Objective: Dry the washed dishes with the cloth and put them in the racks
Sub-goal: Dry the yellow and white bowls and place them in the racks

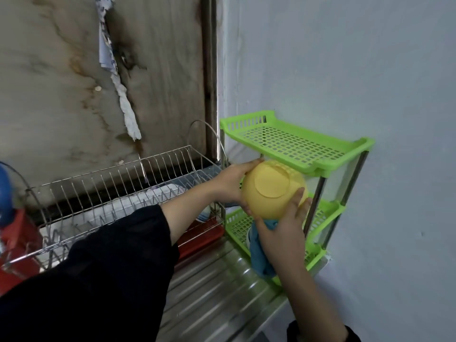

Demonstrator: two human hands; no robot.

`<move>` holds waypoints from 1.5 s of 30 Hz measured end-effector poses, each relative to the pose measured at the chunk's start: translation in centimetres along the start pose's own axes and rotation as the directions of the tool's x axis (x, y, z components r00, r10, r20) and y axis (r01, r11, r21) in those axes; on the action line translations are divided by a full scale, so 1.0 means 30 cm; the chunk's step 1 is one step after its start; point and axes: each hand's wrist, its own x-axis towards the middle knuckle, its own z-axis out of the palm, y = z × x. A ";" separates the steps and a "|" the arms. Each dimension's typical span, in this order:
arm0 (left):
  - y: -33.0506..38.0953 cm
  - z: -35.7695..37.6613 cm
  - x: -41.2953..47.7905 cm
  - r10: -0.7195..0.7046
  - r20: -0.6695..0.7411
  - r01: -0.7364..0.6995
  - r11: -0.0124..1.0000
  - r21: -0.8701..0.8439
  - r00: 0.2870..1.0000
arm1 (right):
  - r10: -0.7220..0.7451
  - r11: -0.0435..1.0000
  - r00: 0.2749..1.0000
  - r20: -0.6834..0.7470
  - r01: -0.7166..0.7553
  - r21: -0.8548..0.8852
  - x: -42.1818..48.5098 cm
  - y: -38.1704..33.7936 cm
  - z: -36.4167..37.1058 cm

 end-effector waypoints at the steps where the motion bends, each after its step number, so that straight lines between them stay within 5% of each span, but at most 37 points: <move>1: -0.007 0.008 0.003 -0.021 0.015 0.021 0.999 -0.041 1.000 | 0.007 1.000 1.000 0.010 -0.006 -0.010 0.004 -0.001 0.001; 13: -0.002 0.006 0.057 -0.159 0.195 0.141 0.985 0.103 0.968 | 0.072 0.983 0.993 0.092 -0.055 -0.173 -0.001 -0.011 -0.003; 16: -0.006 0.023 0.057 -0.179 0.121 0.170 0.982 0.076 0.977 | 0.056 0.971 0.990 0.129 -0.024 -0.238 0.002 -0.015 -0.004; 21: 0.001 0.093 0.054 -0.201 -0.040 0.203 0.930 0.306 0.979 | 0.052 0.957 0.979 0.195 0.007 -0.289 0.010 -0.021 -0.014; 28: -0.015 0.119 0.004 -0.248 -0.110 0.262 0.956 0.133 0.962 | 0.045 0.965 0.973 0.226 0.016 -0.263 0.008 -0.022 -0.021; 36: 0.021 0.086 -0.175 -0.277 -0.263 0.293 0.956 0.023 0.924 | -0.095 0.992 0.995 0.029 0.092 0.085 -0.063 -0.022 0.004; 45: 0.114 -0.014 -0.563 -0.385 -0.435 0.254 0.909 -0.329 0.814 | -0.159 0.823 0.981 -0.114 0.196 0.534 -0.251 -0.174 0.083</move>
